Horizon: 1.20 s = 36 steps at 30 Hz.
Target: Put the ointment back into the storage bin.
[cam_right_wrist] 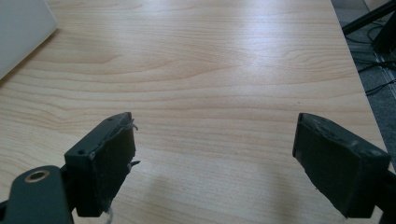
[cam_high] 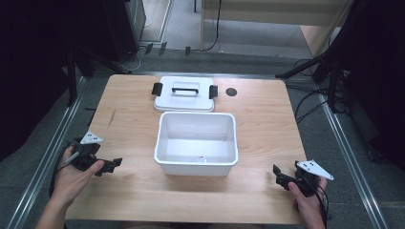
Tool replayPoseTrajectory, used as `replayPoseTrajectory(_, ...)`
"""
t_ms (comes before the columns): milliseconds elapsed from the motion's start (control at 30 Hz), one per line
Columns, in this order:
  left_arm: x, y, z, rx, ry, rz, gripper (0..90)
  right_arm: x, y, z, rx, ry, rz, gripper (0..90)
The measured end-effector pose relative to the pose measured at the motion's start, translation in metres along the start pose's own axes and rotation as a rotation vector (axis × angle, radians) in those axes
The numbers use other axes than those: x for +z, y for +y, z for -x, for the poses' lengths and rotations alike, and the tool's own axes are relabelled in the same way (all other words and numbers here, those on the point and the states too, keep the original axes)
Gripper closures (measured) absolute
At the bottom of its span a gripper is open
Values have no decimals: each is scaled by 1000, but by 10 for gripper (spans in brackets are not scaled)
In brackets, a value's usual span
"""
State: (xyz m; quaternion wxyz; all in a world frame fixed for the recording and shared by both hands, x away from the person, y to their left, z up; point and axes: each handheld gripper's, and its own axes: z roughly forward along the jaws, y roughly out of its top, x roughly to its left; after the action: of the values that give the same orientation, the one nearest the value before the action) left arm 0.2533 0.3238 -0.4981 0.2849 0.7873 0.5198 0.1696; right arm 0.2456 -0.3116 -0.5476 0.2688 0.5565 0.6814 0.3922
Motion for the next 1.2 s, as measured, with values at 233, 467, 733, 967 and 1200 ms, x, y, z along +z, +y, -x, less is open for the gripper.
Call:
replayPoseTrajectory(233,3,-31,-3,-33,14,115,0,0,0,0,-3,-6,1,132)
replayPoseTrajectory(467,2,-58,-6,-60,48,219,0,0,0,0,-2,-7,0,132)
replayPoseTrajectory(733,0,-81,-4,-73,70,298,0,0,0,0,0,-8,2,133)
replayPoseTrajectory(967,-4,-91,-6,-94,76,357,0,0,0,0,2,-8,0,133)
replayPoseTrajectory(1200,-9,-98,-12,-170,47,443,0,0,0,0,8,-5,2,133)
